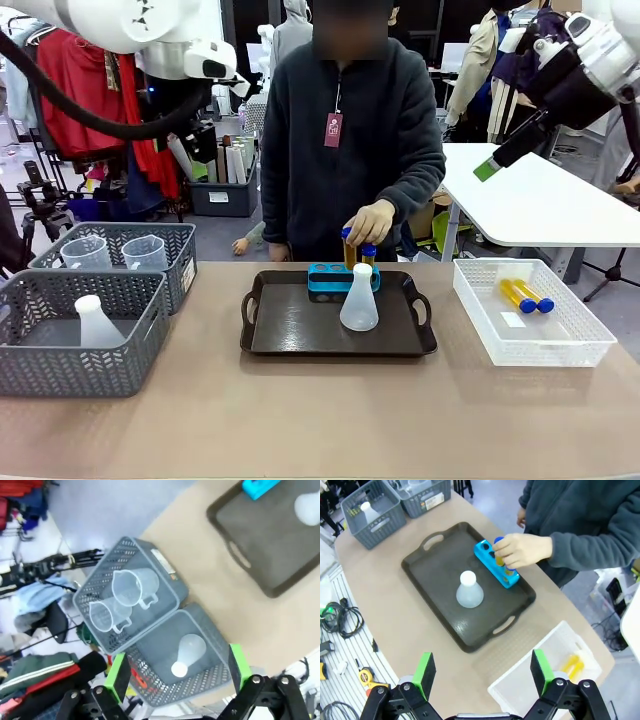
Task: Prepare the laboratory tools.
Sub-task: Pick up one Large Measuring Cup and place it on the Handle tray.
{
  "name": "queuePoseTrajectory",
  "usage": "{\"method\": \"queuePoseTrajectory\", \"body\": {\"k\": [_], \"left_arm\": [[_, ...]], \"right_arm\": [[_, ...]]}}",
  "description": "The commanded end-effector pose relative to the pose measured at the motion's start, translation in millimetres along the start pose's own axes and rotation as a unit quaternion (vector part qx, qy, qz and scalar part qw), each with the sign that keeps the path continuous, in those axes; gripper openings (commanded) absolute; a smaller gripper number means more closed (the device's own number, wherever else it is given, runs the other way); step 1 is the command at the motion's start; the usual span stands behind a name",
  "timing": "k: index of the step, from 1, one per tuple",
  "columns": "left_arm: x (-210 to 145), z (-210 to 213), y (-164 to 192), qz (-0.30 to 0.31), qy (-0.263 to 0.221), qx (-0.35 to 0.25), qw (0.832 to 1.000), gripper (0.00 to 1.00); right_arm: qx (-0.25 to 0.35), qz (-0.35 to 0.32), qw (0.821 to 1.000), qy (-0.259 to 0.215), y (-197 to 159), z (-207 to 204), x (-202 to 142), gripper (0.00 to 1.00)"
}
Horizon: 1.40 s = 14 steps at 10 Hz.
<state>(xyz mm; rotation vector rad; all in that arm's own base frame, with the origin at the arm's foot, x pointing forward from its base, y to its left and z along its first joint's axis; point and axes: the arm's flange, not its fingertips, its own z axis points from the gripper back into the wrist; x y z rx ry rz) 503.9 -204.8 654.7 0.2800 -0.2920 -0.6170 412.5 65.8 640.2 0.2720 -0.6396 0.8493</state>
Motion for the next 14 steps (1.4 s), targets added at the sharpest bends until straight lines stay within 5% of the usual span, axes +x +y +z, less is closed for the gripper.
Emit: {"method": "queuePoseTrajectory", "body": {"k": [1,6,10,14], "left_arm": [[-8,-13,-4,-0.016,-0.02,-0.018,1.0,1.0],[2,-4,-1,-0.002,-0.003,-0.004,1.0,1.0],[-13,-43,65,0.174,0.035,-0.074,0.981,1.0],[-40,-107,99,0.242,0.053,-0.137,0.959,1.0]], "right_arm": [[0.001,0.001,1.0,-0.003,0,1,0,1.0],[0.001,0.001,1.0,-0.003,0,1,0,1.0],[0.001,0.001,1.0,-0.003,0,1,0,1.0],[0.001,0.001,1.0,-0.003,0,1,0,1.0]]}}
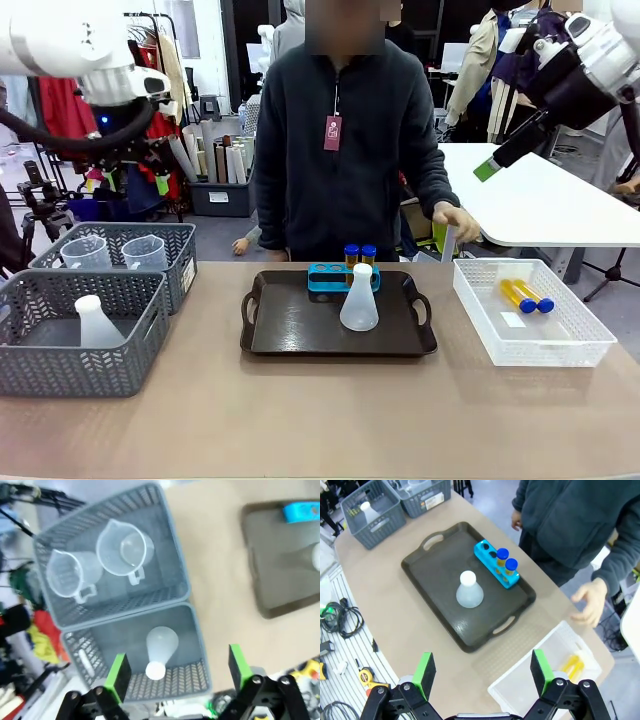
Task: Prepare the laboratory tools.
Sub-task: Pick up one Large Measuring Cup and place it on the Handle tray.
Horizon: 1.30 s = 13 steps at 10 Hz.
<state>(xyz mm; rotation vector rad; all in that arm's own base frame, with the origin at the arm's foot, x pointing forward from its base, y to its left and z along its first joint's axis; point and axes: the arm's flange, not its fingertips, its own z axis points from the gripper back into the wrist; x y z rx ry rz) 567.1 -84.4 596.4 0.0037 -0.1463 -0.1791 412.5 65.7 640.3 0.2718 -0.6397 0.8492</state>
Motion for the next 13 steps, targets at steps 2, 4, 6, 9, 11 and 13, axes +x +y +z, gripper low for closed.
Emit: {"method": "queuePoseTrajectory", "body": {"k": [2,4,6,9,11,13], "left_arm": [[-11,-38,10,0.057,0.003,-0.003,0.998,1.0],[-14,-72,28,0.095,0.004,0.005,0.995,1.0],[-12,-99,47,0.097,0.017,0.007,0.995,1.0],[0,-134,65,0.095,0.02,0.017,0.995,1.0],[9,-152,77,0.089,0.021,0.017,0.996,1.0],[18,-168,85,0.073,0.02,0.007,0.997,1.0]], "right_arm": [[0.001,0.001,1.0,-0.003,0,1,0,1.0],[0.001,0.001,1.0,-0.003,0,1,0,1.0],[0.001,0.001,1.0,-0.003,0,1,0,1.0],[0.001,0.001,1.0,-0.003,0,1,0,1.0],[0.001,0.001,1.0,-0.003,0,1,0,1.0],[0.001,0.001,1.0,-0.003,0,1,0,1.0]]}}
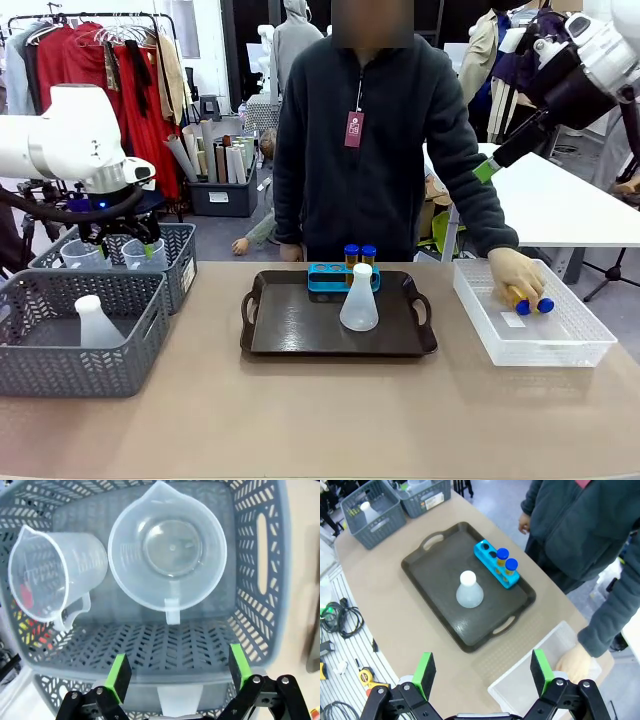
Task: Prepare the laboratory tools.
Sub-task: Pick up one Large Measuring Cup and place it on the Handle tray.
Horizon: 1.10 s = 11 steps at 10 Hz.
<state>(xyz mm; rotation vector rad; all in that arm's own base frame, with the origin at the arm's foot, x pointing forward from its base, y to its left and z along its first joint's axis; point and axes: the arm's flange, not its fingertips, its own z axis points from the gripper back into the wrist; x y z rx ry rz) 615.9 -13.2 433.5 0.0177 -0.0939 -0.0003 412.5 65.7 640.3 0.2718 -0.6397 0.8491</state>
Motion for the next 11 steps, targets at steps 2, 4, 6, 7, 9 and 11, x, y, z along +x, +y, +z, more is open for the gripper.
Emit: {"method": "queuePoseTrajectory", "body": {"k": [2,4,6,7,9,11], "left_arm": [[16,-10,11,-0.023,-0.013,0.0,1.0,1.0],[20,-19,13,-0.043,-0.021,-0.004,0.999,1.0],[22,-25,12,-0.048,-0.025,-0.011,0.998,1.0],[23,-28,12,-0.051,-0.024,-0.014,0.998,1.0],[23,-35,12,-0.056,-0.023,-0.019,0.998,1.0],[23,-41,12,-0.057,-0.024,-0.023,0.998,1.0]], "right_arm": [[0.001,0.001,1.0,-0.003,0,1,0,1.0],[0.001,0.001,1.0,-0.003,0,1,0,1.0],[0.001,0.001,1.0,-0.003,0,1,0,1.0],[0.001,0.001,1.0,-0.003,0,1,0,1.0],[0.001,0.001,1.0,-0.003,0,1,0,1.0],[0.001,0.001,1.0,-0.003,0,1,0,1.0]]}}
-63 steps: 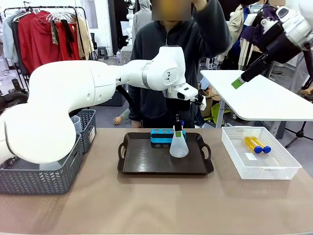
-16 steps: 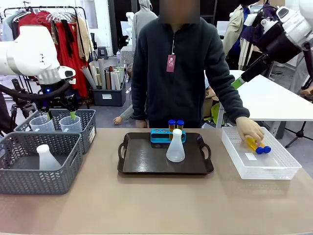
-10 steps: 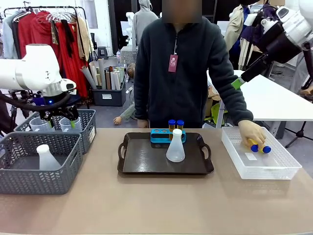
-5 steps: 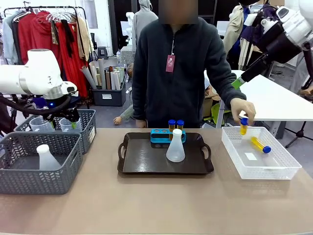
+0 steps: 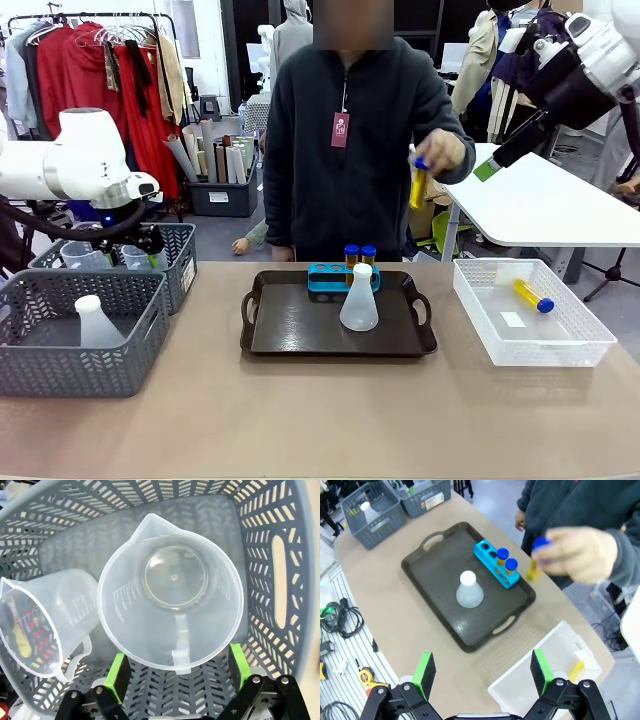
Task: Prepare the laboratory tools.
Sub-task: Pick up one Large Measuring Cup and place it on the Handle tray.
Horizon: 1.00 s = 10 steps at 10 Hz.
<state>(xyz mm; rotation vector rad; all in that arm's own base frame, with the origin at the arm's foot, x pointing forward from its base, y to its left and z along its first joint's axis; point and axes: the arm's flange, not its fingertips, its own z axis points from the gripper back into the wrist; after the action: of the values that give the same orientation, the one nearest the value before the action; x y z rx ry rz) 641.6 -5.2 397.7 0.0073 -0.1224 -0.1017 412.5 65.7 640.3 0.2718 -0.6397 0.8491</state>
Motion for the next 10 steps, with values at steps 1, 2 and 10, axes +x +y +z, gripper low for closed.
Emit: {"method": "queuePoseTrajectory", "body": {"k": [1,2,10], "left_arm": [[1,-6,6,-0.012,-0.01,-0.013,1.0,0.98],[-1,-7,8,-0.013,-0.008,-0.01,1.0,0.78],[-11,10,7,-0.009,-0.016,-0.015,1.0,0.0]], "right_arm": [[0.001,0.001,1.0,-0.003,0,1,0,1.0],[0.001,0.001,1.0,-0.003,0,1,0,1.0],[0.001,0.001,1.0,-0.003,0,1,0,1.0]]}}
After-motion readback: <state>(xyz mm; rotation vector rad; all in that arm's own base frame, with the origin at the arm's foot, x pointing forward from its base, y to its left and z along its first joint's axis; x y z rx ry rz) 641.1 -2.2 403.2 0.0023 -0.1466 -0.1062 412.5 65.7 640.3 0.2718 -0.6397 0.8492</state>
